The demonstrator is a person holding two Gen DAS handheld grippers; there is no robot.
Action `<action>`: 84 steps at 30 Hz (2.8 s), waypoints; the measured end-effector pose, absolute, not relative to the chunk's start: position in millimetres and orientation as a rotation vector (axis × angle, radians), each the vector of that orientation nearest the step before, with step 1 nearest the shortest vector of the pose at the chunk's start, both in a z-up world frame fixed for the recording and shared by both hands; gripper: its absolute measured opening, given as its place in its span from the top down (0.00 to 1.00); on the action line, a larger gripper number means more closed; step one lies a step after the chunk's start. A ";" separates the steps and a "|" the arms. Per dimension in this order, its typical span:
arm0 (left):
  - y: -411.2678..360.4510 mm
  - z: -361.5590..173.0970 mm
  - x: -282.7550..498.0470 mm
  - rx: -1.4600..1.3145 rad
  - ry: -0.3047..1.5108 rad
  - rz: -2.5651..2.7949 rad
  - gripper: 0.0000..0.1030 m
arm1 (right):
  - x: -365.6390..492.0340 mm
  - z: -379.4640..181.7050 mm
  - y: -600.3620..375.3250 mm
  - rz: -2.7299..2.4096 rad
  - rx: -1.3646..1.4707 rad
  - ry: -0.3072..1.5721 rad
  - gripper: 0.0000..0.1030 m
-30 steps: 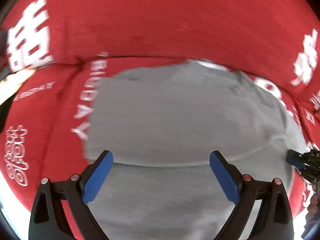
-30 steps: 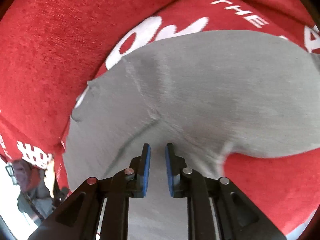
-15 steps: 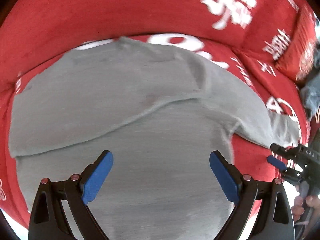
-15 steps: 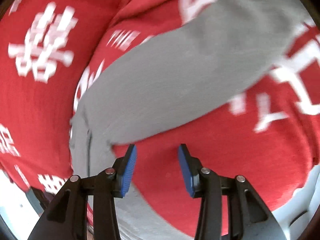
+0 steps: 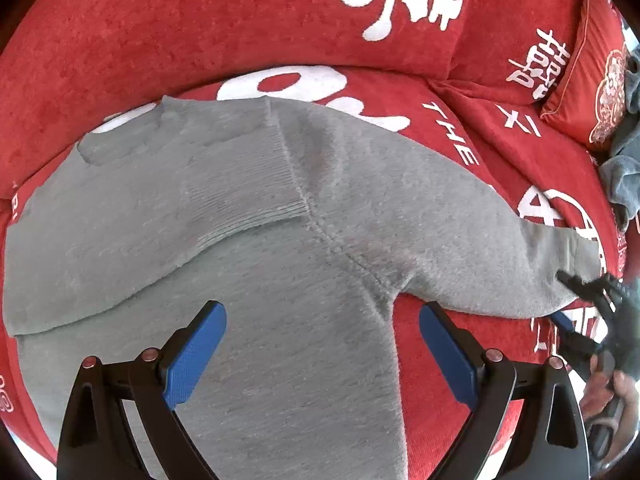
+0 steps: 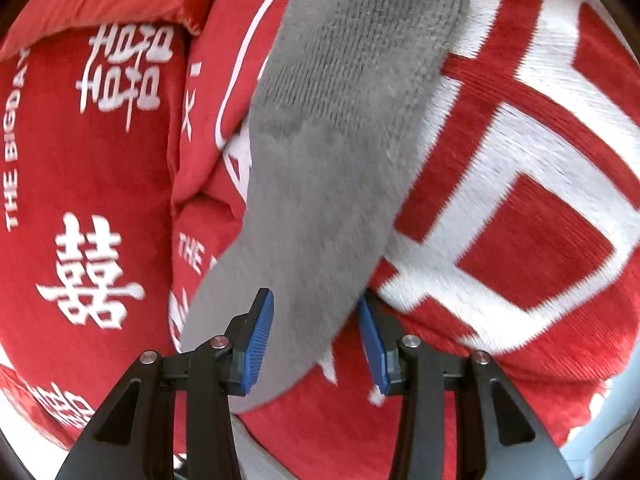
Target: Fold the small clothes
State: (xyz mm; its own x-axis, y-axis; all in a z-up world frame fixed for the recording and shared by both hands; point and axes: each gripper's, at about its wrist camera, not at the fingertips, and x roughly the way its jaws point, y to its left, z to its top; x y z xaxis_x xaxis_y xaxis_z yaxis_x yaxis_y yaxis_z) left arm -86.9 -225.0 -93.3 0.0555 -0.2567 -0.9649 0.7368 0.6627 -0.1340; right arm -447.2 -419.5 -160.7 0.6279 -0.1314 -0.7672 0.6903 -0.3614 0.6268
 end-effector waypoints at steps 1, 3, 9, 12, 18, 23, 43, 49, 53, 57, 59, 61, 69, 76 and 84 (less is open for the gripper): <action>-224.7 -92.6 -86.8 0.460 1.307 -0.796 0.05 | -446.1 -163.0 -420.9 -0.908 1.772 0.404 0.56; -223.1 -92.1 -85.5 0.464 1.300 -0.794 0.05 | -436.9 -164.7 -422.5 -0.878 1.818 0.332 0.76; -210.4 -93.4 -71.0 0.439 1.307 -0.763 0.05 | -405.4 -147.1 -430.6 -0.650 1.863 0.168 0.91; -197.4 -90.7 -58.5 0.412 1.304 -0.741 0.05 | -357.7 -125.5 -440.3 -0.496 1.798 0.181 0.91; -158.0 -83.9 -23.2 0.359 1.286 -0.671 0.05 | -232.4 -72.9 -434.1 -0.245 1.536 0.390 0.91; -103.4 -81.3 19.9 0.279 1.279 -0.543 0.05 | -108.6 -51.1 -369.3 -0.046 1.300 0.621 0.91; 39.2 -91.8 81.5 0.164 1.310 -0.333 0.05 | -14.2 -136.5 -261.5 -0.249 1.337 0.945 0.40; 65.5 -84.8 81.9 0.135 1.299 -0.317 0.05 | 20.4 -135.3 -254.1 -0.178 1.364 0.872 0.91; 88.4 -89.9 83.0 0.126 1.312 -0.289 0.05 | 71.3 -99.8 -186.1 0.059 0.947 1.030 0.91; 112.3 -95.4 84.3 0.100 1.335 -0.230 0.05 | 101.6 -112.2 -109.6 0.183 0.650 1.241 0.86; 119.7 -94.1 85.0 0.087 1.332 -0.216 0.05 | 104.8 -128.2 -85.9 0.164 0.542 1.346 0.81; 123.4 -92.6 85.3 0.082 1.328 -0.214 0.05 | 97.3 -131.2 -79.6 0.154 0.552 1.361 0.52; 91.8 -82.8 101.1 0.029 1.317 -0.345 0.05 | -22.1 -117.6 -178.3 -0.100 1.032 1.221 0.46; 35.0 -111.1 138.1 0.017 1.401 -0.549 0.06 | -121.6 -131.1 -262.4 -0.372 1.320 1.085 0.46; 17.0 -119.2 137.9 0.085 1.433 -0.597 0.51 | -156.4 -148.4 -275.9 -0.386 1.479 0.975 0.46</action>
